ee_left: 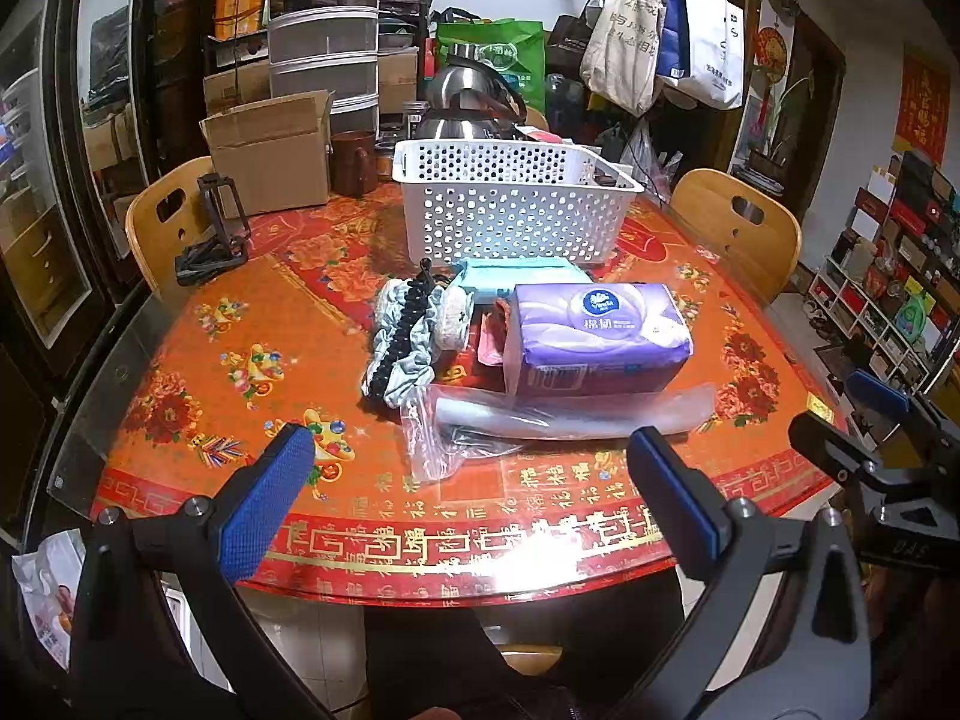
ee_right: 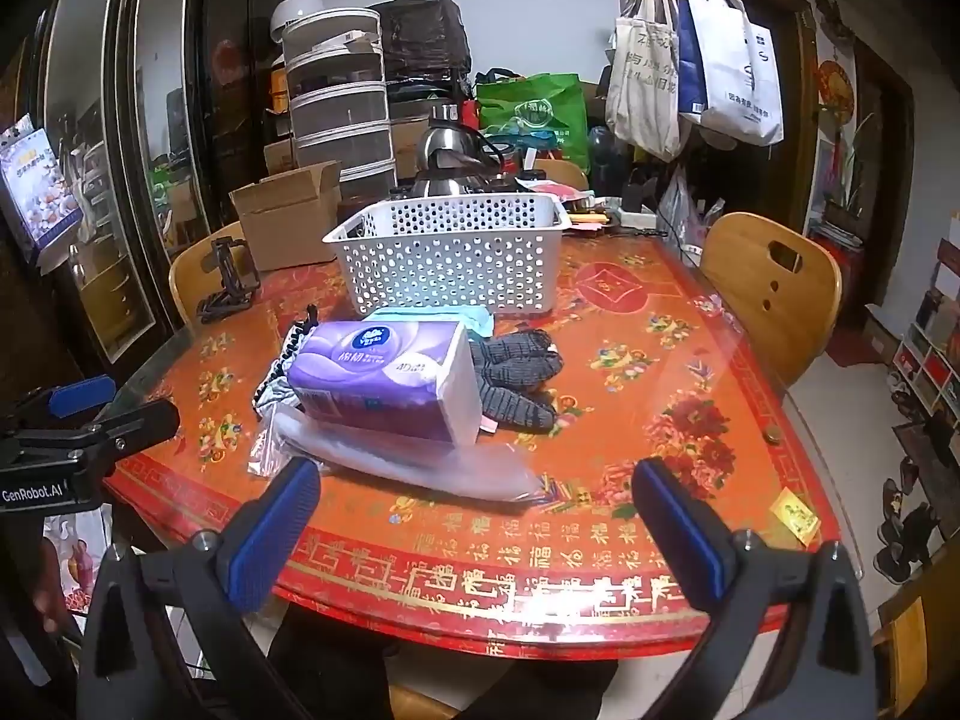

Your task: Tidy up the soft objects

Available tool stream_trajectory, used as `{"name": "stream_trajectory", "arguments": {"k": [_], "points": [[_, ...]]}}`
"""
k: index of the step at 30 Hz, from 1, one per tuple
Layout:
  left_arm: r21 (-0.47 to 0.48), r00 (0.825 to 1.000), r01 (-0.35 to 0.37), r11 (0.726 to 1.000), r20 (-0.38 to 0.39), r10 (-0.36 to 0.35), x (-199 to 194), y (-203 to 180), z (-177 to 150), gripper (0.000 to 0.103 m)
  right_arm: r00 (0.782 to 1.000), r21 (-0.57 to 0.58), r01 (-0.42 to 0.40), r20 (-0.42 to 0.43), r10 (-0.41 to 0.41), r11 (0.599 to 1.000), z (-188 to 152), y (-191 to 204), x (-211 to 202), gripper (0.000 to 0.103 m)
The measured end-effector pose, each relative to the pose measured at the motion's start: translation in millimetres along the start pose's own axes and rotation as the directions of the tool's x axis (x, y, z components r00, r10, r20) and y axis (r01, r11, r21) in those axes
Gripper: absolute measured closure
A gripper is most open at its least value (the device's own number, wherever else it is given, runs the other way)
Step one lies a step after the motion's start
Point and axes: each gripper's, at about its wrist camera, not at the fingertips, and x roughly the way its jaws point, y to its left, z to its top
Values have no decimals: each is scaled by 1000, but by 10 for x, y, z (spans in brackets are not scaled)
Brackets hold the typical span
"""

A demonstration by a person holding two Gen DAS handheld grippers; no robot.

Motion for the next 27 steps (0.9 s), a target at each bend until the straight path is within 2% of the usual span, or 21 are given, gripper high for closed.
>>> {"name": "stream_trajectory", "arguments": {"k": [27], "points": [[0,1000,-9,1000,4,9,31,10,19,0,1000,1,-3,-15,3,1000,-8,22,22,0]]}}
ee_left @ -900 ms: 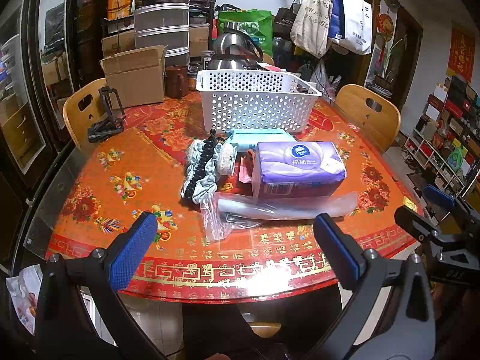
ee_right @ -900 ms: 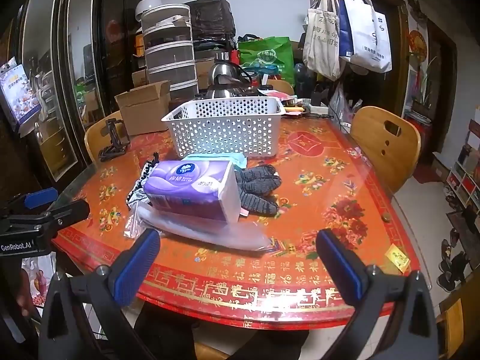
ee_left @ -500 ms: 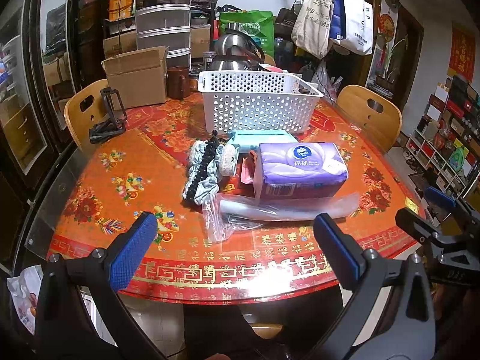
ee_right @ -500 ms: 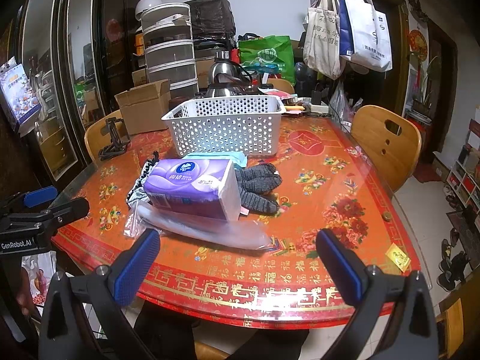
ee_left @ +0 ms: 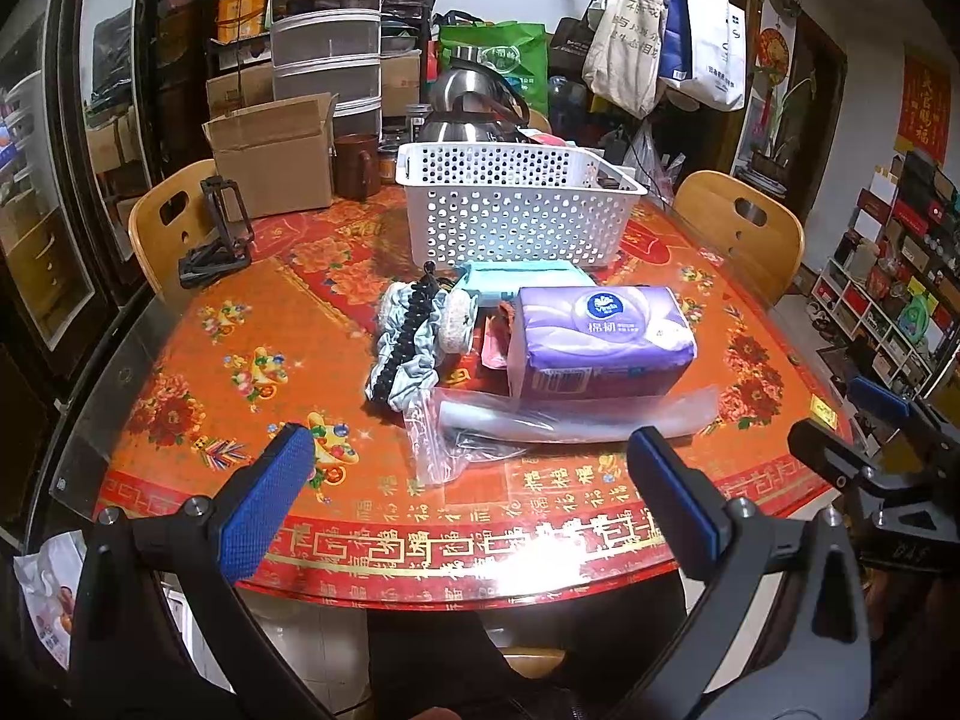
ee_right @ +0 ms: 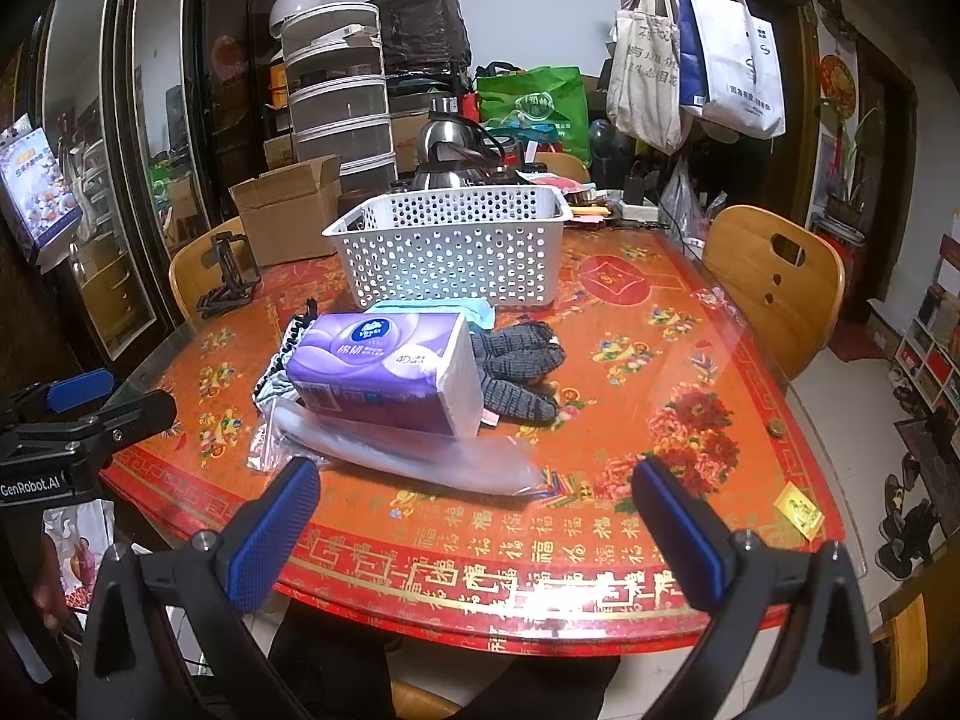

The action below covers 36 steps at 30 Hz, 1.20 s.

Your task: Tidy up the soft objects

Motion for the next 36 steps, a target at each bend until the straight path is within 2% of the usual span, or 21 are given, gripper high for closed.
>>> {"name": "stream_trajectory", "arguments": {"k": [36], "points": [[7,1000,0,1000,-4,0,34,2,-15,0,1000,8,-2,-14,3,1000,-40,-6,39,0]]}}
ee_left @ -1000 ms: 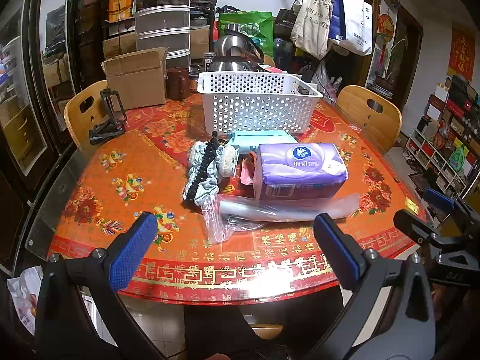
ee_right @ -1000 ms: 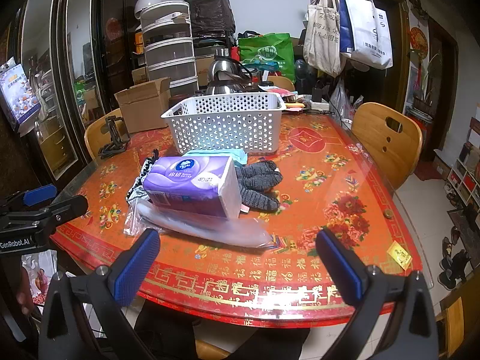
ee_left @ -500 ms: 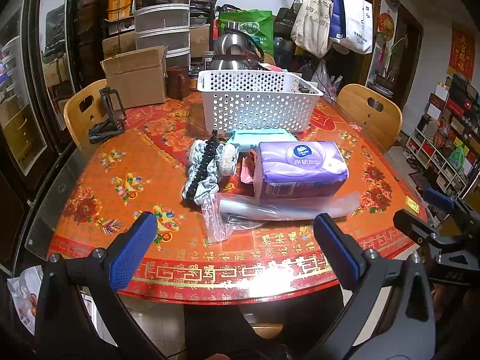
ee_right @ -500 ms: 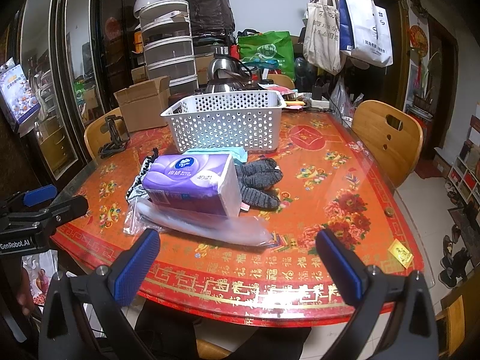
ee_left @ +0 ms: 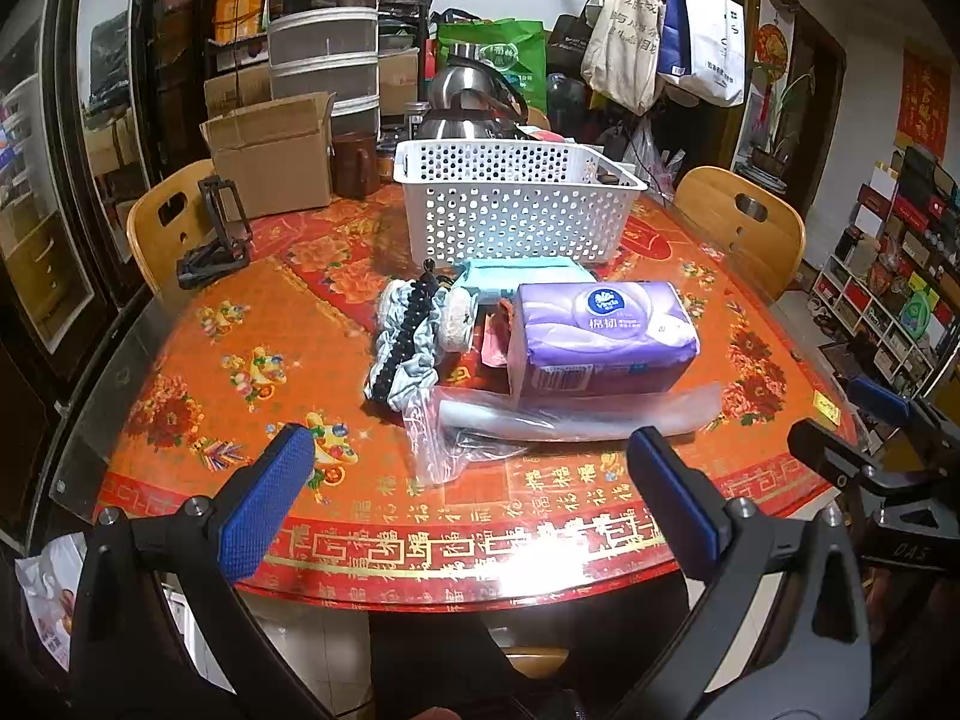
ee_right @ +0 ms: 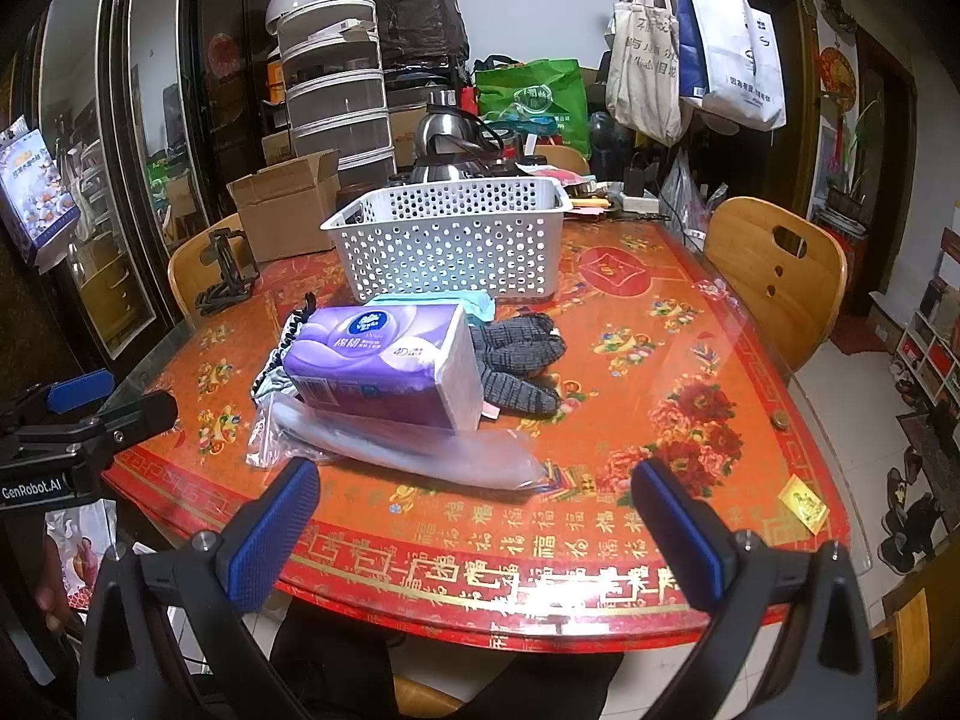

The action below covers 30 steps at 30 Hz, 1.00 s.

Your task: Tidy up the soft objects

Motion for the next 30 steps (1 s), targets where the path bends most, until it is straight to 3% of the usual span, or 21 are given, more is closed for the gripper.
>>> {"name": "stream_trajectory", "arguments": {"k": [7,12,16,22,24,27,30], "points": [[17,999,-5,1000,36,5,28,-33,16,0,999,21,-14,49,13,1000,17,-39,5,0],[30,1000,-13,999,27,12,267,4,94,0,997,13,-14,75,13,1000,45,-88,177,0],[87,999,48,995,1,-48,550,-68,104,0,997,-36,-31,64,33,999,45,-33,414,1],[108,994,99,989,24,-103,814,-136,59,1,994,-67,-101,28,103,993,32,14,755,22],[105,992,117,988,30,-121,918,-143,52,8,992,-65,-125,12,126,990,45,7,856,34],[76,988,149,986,18,-151,1077,-98,54,24,989,-76,-145,-2,146,987,54,8,970,35],[79,988,152,985,3,-153,1227,-82,43,26,988,-80,-157,-17,156,984,61,6,1049,37]]}}
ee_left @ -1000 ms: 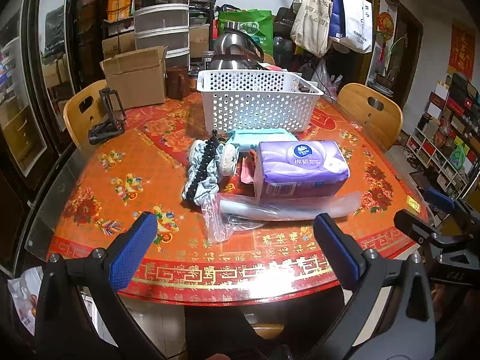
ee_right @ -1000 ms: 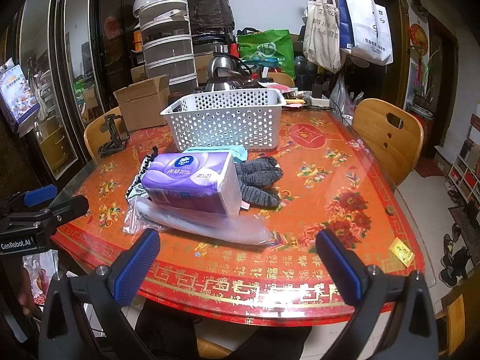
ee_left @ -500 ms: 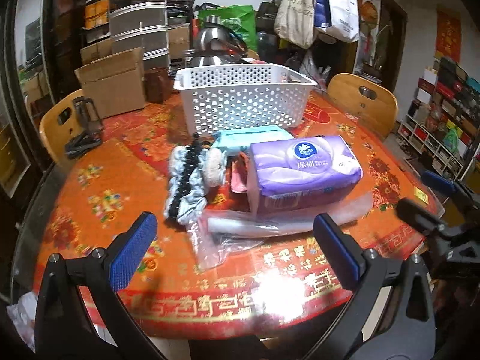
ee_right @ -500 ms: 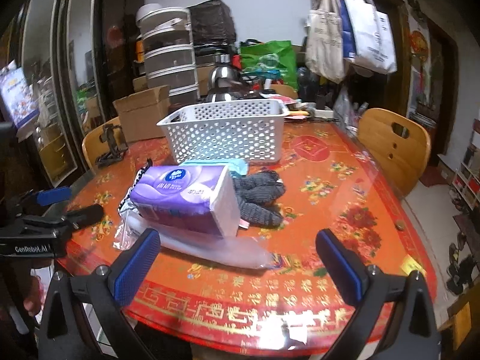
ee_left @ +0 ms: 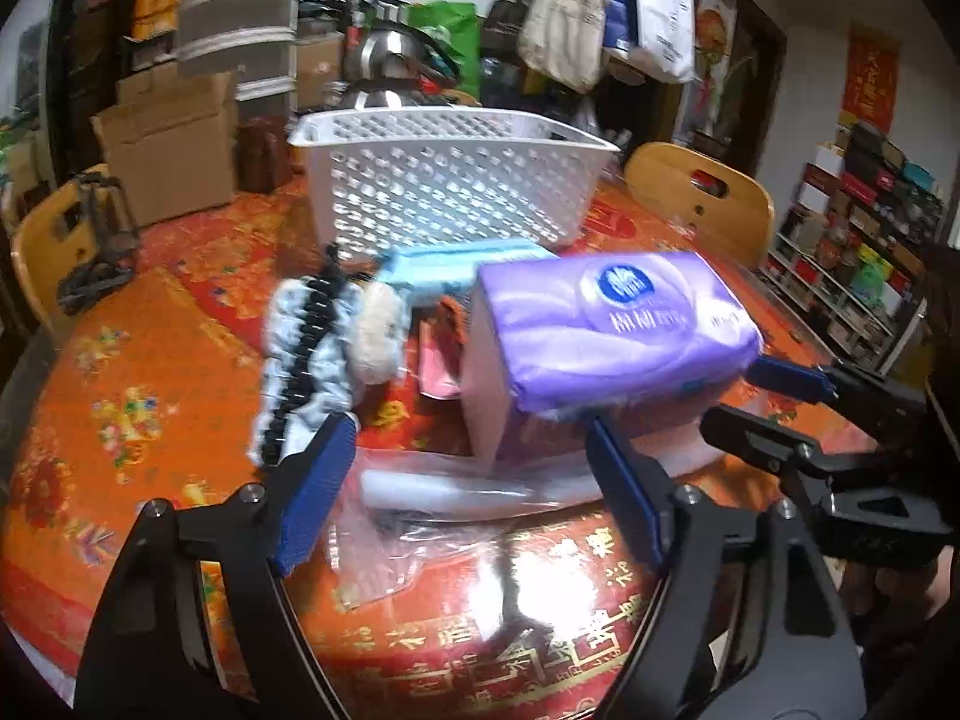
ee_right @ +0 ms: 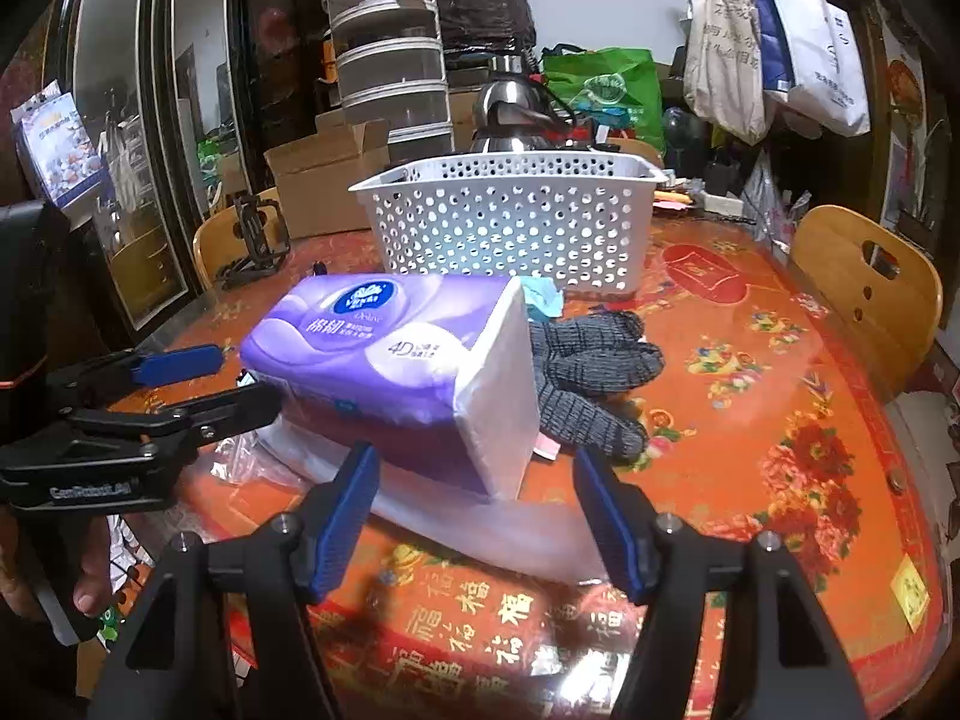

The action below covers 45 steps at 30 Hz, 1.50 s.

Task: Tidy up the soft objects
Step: 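Grasp the purple tissue pack with the right tool and lift it, then carry the purple tissue pack into the white basket and release it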

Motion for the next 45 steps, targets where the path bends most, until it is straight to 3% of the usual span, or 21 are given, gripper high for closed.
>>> {"name": "stream_trajectory", "arguments": {"k": [7,9,11,14,16,20,30,45], "points": [[28,997,79,996,-1,-79,194,-2,-12,34,1000,-19,-30,-9,30,999,52,2,86,38],[47,996,88,995,2,-88,236,-24,1,46,998,-33,-56,-10,55,998,77,17,108,53],[56,995,103,993,0,-103,245,-64,16,60,997,-39,-83,-11,82,996,95,27,133,59],[87,991,133,987,-1,-134,251,-161,23,60,996,-51,-86,-5,85,995,128,20,151,59],[104,993,116,988,6,-118,250,-206,38,60,996,-49,-92,-5,92,995,128,11,146,59],[88,988,151,985,20,-154,188,-210,63,60,996,-46,-84,2,85,995,96,8,141,60],[65,988,128,990,81,-133,-40,-205,107,62,996,-54,-67,50,70,996,145,94,23,66],[65,985,109,992,130,-117,-197,-255,514,62,995,-114,3,100,8,993,588,128,-68,67]]}}
